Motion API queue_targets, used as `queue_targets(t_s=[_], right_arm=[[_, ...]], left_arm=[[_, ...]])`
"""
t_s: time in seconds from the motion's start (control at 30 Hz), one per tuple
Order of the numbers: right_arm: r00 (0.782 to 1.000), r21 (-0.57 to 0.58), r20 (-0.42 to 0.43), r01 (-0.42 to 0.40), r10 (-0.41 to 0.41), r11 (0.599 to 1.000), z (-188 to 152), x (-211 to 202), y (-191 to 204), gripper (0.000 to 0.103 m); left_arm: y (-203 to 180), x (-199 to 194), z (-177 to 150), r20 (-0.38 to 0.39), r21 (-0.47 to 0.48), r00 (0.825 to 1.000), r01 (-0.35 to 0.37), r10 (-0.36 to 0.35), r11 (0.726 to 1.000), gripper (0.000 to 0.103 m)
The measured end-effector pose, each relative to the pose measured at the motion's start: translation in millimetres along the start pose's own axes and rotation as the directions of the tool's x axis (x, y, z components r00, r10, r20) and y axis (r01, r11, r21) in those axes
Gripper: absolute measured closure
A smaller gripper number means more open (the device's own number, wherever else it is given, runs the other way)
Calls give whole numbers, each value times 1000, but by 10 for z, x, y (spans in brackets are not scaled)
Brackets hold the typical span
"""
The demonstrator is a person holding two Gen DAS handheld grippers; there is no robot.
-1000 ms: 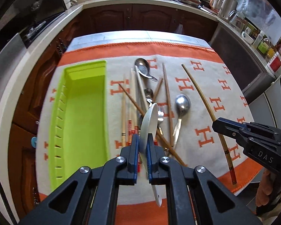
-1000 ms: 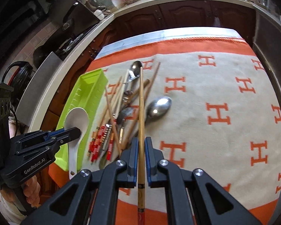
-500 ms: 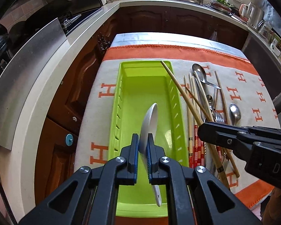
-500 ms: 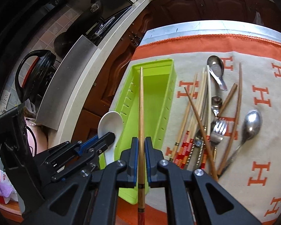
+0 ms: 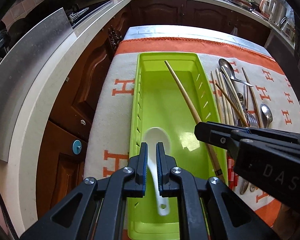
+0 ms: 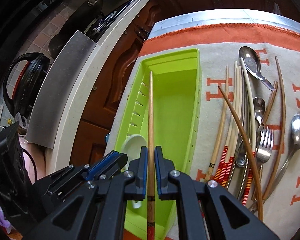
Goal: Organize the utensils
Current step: 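Lower the white spoon into the green tray with the left tool while the right tool drops the chopstick in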
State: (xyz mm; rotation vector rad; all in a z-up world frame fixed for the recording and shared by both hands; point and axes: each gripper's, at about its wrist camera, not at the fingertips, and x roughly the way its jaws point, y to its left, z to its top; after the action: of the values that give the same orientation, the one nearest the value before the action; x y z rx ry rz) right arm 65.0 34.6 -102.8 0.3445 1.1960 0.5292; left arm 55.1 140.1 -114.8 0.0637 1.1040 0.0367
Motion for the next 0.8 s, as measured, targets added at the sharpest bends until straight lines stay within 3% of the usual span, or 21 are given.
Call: queue_targets(t_s=[0.27, 0.63, 0.8], right_arm=[[999, -70, 18, 38, -37, 997, -39, 16, 111, 95], [997, -108, 55, 68, -62, 992, -103, -137, 128, 95], [996, -111, 66, 73, -66, 991, -126, -226, 106, 95]], left_arm=[[25, -106, 3, 48, 0, 998, -47, 47, 999, 56], [20, -245, -27, 74, 3, 996, -59, 58, 998, 43], [-41, -311, -38, 81, 12, 996, -49, 48, 999, 42]])
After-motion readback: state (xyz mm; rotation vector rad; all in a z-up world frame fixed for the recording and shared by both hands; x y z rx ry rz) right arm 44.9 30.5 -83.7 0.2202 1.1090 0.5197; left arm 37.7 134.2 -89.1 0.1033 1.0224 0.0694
